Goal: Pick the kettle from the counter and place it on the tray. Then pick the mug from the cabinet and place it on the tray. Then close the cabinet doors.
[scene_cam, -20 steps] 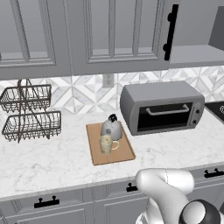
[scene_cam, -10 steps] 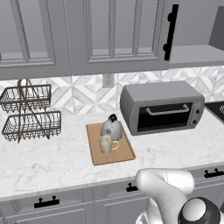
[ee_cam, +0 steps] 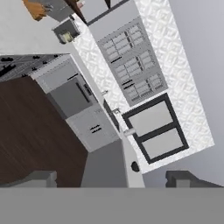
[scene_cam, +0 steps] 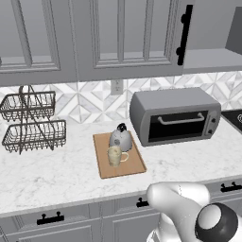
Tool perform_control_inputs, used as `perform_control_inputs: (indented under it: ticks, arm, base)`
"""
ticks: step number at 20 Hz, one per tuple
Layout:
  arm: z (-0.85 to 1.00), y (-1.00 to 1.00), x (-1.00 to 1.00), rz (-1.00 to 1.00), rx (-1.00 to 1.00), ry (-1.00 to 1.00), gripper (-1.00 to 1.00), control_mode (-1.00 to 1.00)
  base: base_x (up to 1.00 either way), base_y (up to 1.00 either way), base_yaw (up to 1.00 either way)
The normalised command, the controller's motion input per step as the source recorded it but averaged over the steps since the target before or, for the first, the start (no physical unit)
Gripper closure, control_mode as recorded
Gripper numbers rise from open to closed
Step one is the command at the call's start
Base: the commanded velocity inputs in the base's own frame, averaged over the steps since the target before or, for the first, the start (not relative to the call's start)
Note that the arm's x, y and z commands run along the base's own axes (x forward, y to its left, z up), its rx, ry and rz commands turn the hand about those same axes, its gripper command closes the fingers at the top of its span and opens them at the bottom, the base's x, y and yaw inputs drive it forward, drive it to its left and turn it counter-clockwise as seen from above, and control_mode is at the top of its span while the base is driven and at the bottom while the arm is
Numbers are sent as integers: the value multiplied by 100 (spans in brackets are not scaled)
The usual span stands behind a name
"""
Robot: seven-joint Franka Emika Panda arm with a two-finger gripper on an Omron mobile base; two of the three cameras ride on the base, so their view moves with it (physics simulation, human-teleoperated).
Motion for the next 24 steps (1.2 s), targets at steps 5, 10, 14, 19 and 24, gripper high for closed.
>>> perform_control_inputs:
  ticks: [5,10,14,19,24]
  arm:
    - [0,-28,-1,0,1,6,-100,-100]
    - [-26,-17,-8,8,-3,-1,-100,-100]
    - [-20,-14,0,19,-15,0,-100,-100]
    - [-9,-14,0,24,-37,5,-100,-100]
    - [-8,-18,0,22,-41,13,-100,-100]
  base:
    - [0,0,0]
    - [0,0,0]
    - [0,0,0]
    - [0,0,0]
    - [0,0,0]
